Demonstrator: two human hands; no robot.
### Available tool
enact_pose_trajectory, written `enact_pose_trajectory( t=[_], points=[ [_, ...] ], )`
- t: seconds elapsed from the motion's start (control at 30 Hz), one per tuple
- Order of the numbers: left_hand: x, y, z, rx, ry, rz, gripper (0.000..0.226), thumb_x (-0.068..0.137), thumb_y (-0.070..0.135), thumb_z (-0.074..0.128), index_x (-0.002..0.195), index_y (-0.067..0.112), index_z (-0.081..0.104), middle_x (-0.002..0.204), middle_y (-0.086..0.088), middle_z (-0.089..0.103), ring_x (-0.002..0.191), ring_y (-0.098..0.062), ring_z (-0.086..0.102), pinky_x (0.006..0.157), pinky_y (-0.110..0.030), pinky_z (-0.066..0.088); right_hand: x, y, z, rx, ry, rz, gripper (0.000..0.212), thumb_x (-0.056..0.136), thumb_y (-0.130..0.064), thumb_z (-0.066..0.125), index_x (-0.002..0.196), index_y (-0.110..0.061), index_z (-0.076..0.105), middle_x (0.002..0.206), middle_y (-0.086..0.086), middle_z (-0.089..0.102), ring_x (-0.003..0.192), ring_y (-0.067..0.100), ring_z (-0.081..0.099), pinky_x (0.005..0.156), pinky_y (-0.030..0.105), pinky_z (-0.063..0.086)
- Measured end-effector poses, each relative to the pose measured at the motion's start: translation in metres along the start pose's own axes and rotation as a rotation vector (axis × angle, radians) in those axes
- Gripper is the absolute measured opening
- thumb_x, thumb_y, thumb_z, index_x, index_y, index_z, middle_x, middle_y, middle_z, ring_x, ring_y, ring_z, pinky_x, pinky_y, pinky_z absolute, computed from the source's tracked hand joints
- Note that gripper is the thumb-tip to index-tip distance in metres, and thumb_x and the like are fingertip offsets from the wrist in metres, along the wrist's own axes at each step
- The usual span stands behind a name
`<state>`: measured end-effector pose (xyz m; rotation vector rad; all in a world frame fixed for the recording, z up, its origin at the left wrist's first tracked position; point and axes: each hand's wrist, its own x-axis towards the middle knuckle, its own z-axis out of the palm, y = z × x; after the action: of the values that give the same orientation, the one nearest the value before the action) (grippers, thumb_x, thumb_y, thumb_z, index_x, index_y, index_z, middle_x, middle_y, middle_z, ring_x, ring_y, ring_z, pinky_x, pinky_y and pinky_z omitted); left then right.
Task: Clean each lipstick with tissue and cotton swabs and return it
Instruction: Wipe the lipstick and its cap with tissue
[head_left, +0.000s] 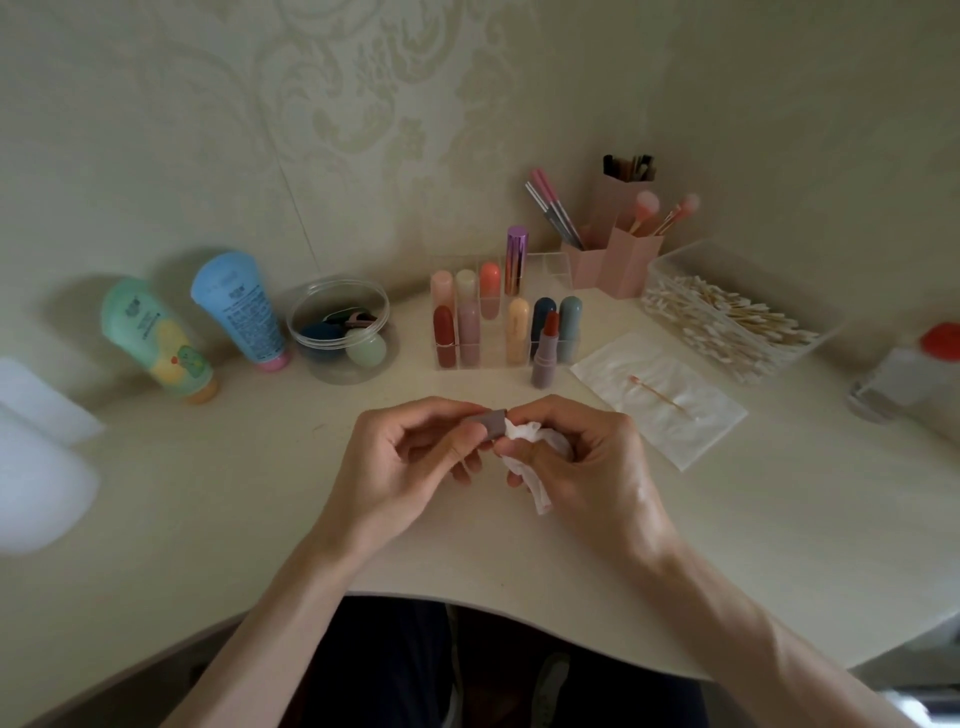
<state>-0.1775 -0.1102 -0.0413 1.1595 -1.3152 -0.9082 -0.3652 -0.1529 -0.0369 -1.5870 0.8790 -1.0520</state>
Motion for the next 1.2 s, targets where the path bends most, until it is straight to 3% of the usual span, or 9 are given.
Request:
enact_pose_trajectory(
  t=[0.13,0.27,0.37,0.5,0.6,0.73,0.8,1.03,1.2],
  points=[
    [-0.0011,-0.0015,-0.0027,0.024,0.033,0.056,0.027,0.081,0.012,0.081,0.107,0.009,0.075,0.099,-0.004,0.080,0.083,-0.026,0.077,0.075,-0.030,0.061,0.0015,0.0002,-0.0005,0.032,-0.042,0.008,0.009,0.093,0.000,0.075,0.100,-0.003,0.079,0.090,0.012,0.079,0.063,0.024,0.072,0.061,0.040,0.062],
    [-0.0001,0.0040,-0.0009,-0.089,-0.032,-0.035,0.031,0.090,0.014,0.071,0.120,0.010,0.071,0.093,-0.009,0.077,0.069,-0.032,0.072,0.058,-0.035,0.058,0.0007,-0.0033,-0.0035,0.042,-0.016,-0.041,0.010,0.092,0.005,0.074,0.097,-0.002,0.079,0.087,0.006,0.080,0.064,0.018,0.072,0.060,0.032,0.060],
    [0.0005,0.0024,-0.0020,-0.090,-0.015,-0.045,0.023,0.097,0.016,0.062,0.112,0.006,0.076,0.081,-0.013,0.073,0.059,-0.030,0.066,0.051,-0.033,0.053,-0.0010,-0.0032,-0.0036,0.044,-0.047,-0.064,0.013,0.092,0.009,0.072,0.096,-0.001,0.079,0.090,0.003,0.081,0.067,0.015,0.071,0.063,0.027,0.058],
    [-0.0011,-0.0006,-0.0020,-0.004,0.031,0.035,0.020,0.085,0.008,0.076,0.105,0.005,0.077,0.089,-0.010,0.078,0.077,-0.025,0.075,0.074,-0.032,0.061,0.0014,0.0020,-0.0030,0.059,-0.039,0.024,0.008,0.091,0.002,0.076,0.096,-0.003,0.079,0.078,0.010,0.076,0.060,0.020,0.071,0.057,0.029,0.057],
    [-0.0029,-0.0005,-0.0024,0.028,0.051,0.097,0.024,0.080,0.005,0.081,0.103,0.005,0.075,0.098,-0.006,0.078,0.091,-0.025,0.077,0.084,-0.035,0.062,0.0024,0.0006,-0.0020,0.106,-0.073,0.035,0.008,0.093,0.003,0.073,0.100,0.002,0.078,0.083,0.014,0.077,0.060,0.020,0.068,0.058,0.030,0.057],
    [-0.0004,0.0038,-0.0026,-0.072,-0.023,-0.036,0.031,0.093,0.019,0.074,0.124,0.013,0.069,0.098,-0.011,0.075,0.075,-0.028,0.072,0.058,-0.035,0.056,0.0002,-0.0014,-0.0042,0.078,-0.018,-0.008,0.007,0.092,0.004,0.074,0.096,0.000,0.078,0.083,0.010,0.079,0.060,0.024,0.070,0.057,0.035,0.061],
    [0.0008,0.0021,-0.0018,-0.043,-0.038,-0.050,0.023,0.097,0.022,0.069,0.116,0.009,0.074,0.086,-0.012,0.075,0.064,-0.027,0.068,0.052,-0.032,0.052,-0.0011,-0.0014,-0.0041,0.051,-0.022,-0.020,0.008,0.092,0.003,0.074,0.096,-0.001,0.079,0.082,0.007,0.079,0.063,0.028,0.072,0.059,0.038,0.062],
    [-0.0038,-0.0013,-0.0021,0.066,0.054,0.048,0.026,0.079,0.017,0.082,0.102,0.009,0.075,0.099,-0.003,0.079,0.087,-0.025,0.077,0.082,-0.038,0.063,0.0009,-0.0027,-0.0009,0.141,-0.100,0.049,0.016,0.094,0.006,0.071,0.097,-0.006,0.080,0.091,0.002,0.081,0.063,0.015,0.069,0.059,0.027,0.057],
    [-0.0006,0.0035,-0.0024,-0.068,-0.050,-0.047,0.037,0.084,0.015,0.079,0.120,0.015,0.070,0.099,-0.010,0.076,0.070,-0.028,0.072,0.059,-0.034,0.056,-0.0007,-0.0022,-0.0041,0.100,-0.059,0.001,0.010,0.094,0.005,0.071,0.098,-0.002,0.078,0.095,0.000,0.082,0.066,0.024,0.071,0.061,0.032,0.061]
  ],
)
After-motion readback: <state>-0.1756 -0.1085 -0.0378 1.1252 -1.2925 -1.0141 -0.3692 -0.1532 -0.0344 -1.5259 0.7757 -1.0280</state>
